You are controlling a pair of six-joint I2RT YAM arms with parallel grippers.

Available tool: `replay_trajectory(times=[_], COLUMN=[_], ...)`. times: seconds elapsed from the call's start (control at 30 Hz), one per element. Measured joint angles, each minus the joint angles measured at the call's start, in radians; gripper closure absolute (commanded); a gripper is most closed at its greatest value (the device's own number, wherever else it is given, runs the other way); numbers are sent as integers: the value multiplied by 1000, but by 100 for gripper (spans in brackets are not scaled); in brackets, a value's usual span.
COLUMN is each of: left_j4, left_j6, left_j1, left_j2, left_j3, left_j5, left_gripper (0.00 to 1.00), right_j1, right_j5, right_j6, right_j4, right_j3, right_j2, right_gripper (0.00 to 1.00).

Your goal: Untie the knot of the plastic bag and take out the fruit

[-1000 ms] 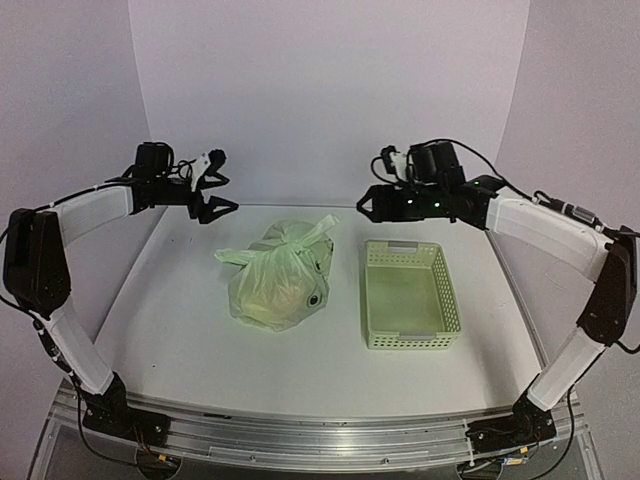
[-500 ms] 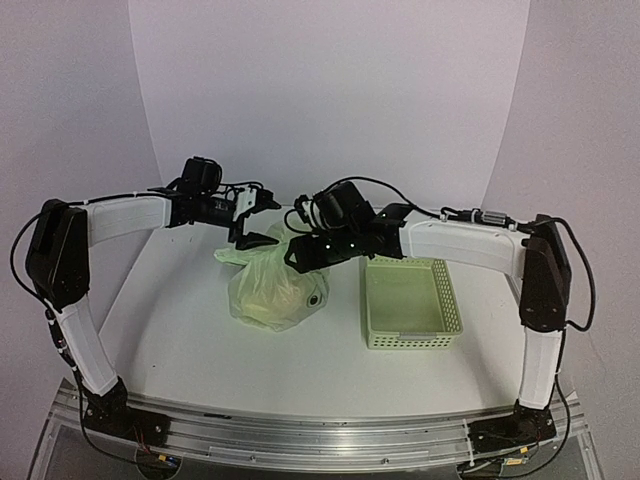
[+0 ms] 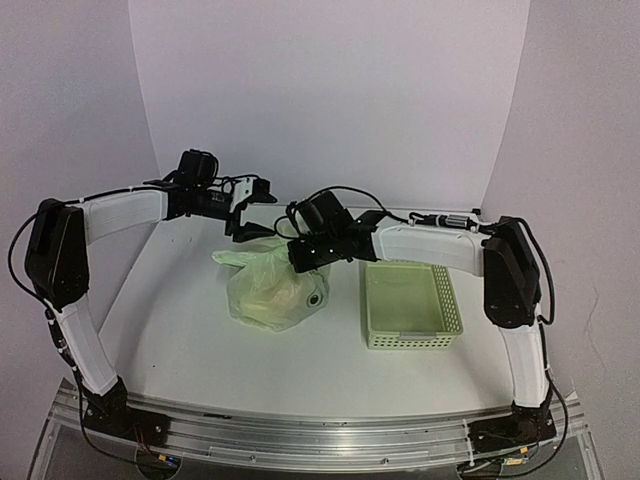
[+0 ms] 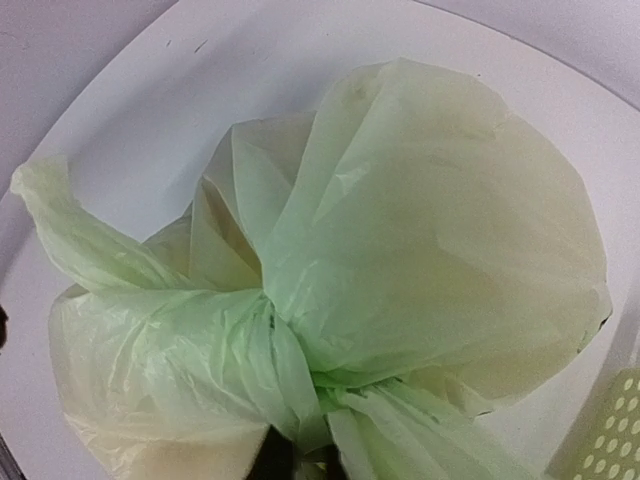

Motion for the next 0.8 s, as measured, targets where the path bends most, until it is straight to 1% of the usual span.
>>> replay_trajectory(times=[0.1, 0.23, 0.4, 0.47, 0.6, 0.73, 0.8], left_j4=[-31, -96, -210, -259, -320, -322, -317], left_j6=[13, 82, 262, 349, 477, 538, 565], left_j1=[14, 35, 51, 51, 27, -5, -9], left_j2=[0, 0, 0, -2, -10, -18, -23], left_j3=[0, 13, 32, 32, 32, 31, 25], left_j5=[-1, -4, -11, -10, -9, 0, -2], left_gripper=[20, 22, 22, 23, 25, 32, 34], right_j1=[-2, -10, -23, -26, -38, -49, -62], right_j5=[-40, -158, -343, -396, -490, -554, -577], right_j6=[-60, -223, -459, -529, -613, -661, -659], right_j4=[1, 14, 8, 2, -2, -11, 1], right_j3=[1, -22, -131, -140, -118, -55, -33], right_j2=[0, -11, -103, -129, -135, -98, -73], right_gripper=[100, 100, 100, 100, 100, 100, 100])
